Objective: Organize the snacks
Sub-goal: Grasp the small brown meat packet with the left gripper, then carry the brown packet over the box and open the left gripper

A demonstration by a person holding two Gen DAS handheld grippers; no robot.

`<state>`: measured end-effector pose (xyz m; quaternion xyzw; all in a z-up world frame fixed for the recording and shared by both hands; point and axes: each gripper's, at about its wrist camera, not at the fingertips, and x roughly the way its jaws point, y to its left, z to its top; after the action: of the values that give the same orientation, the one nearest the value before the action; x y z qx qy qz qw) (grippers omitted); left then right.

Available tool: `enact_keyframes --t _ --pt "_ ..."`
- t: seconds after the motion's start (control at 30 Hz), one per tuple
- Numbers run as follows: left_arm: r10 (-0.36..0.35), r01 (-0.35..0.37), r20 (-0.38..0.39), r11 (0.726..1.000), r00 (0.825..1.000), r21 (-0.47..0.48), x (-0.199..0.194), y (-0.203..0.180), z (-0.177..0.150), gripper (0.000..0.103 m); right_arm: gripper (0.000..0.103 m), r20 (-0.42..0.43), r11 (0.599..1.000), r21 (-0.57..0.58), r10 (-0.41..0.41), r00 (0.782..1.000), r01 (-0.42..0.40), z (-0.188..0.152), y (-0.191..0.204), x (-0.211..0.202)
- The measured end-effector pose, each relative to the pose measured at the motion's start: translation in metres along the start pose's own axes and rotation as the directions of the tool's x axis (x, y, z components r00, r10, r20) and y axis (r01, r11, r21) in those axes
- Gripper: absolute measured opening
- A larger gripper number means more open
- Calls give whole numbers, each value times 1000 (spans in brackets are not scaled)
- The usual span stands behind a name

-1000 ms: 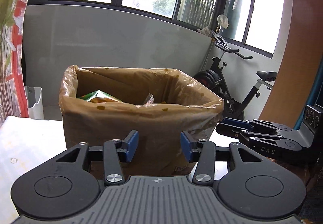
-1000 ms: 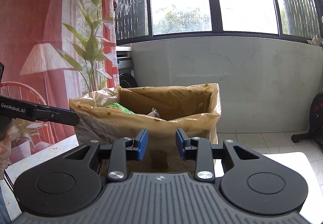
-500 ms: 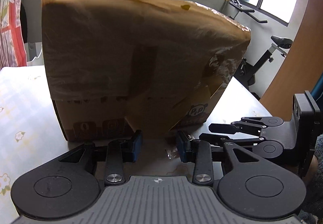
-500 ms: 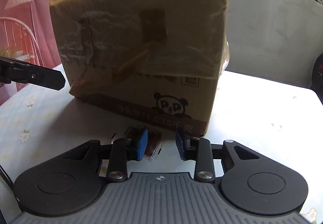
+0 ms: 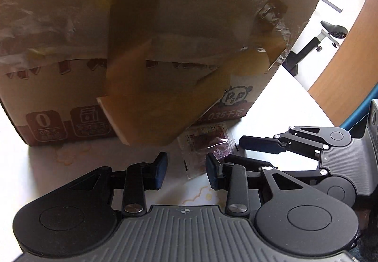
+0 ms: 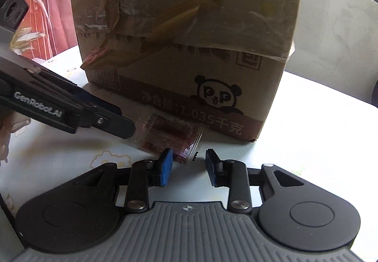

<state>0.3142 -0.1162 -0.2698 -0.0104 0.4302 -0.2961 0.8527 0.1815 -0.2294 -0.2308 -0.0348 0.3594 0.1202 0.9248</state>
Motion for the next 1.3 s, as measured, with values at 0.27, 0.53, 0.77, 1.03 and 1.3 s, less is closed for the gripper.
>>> enact_keyframes --t 0.27,0.53,0.77,1.03,1.3 --pt "-35 35 12 999 999 -26 19 2 5 37 34 25 1000 -1 4 1000 -4 -7 2 -2" --pt "-45 43 44 998 998 45 13 -5 3 12 35 20 1000 -4 19 1000 -19 -6 -1 -3" --pt "-43 35 64 993 997 113 -9 -13 -2 10 48 9 997 15 81 997 -81 -1 -11 -2" --pt "-21 14 63 994 998 111 -8 -15 -6 10 31 28 985 90 143 989 -145 2 -26 -8" --pt "1 -8 66 995 998 104 6 -19 -7 10 3 40 981 131 137 990 -141 1 -37 -15"
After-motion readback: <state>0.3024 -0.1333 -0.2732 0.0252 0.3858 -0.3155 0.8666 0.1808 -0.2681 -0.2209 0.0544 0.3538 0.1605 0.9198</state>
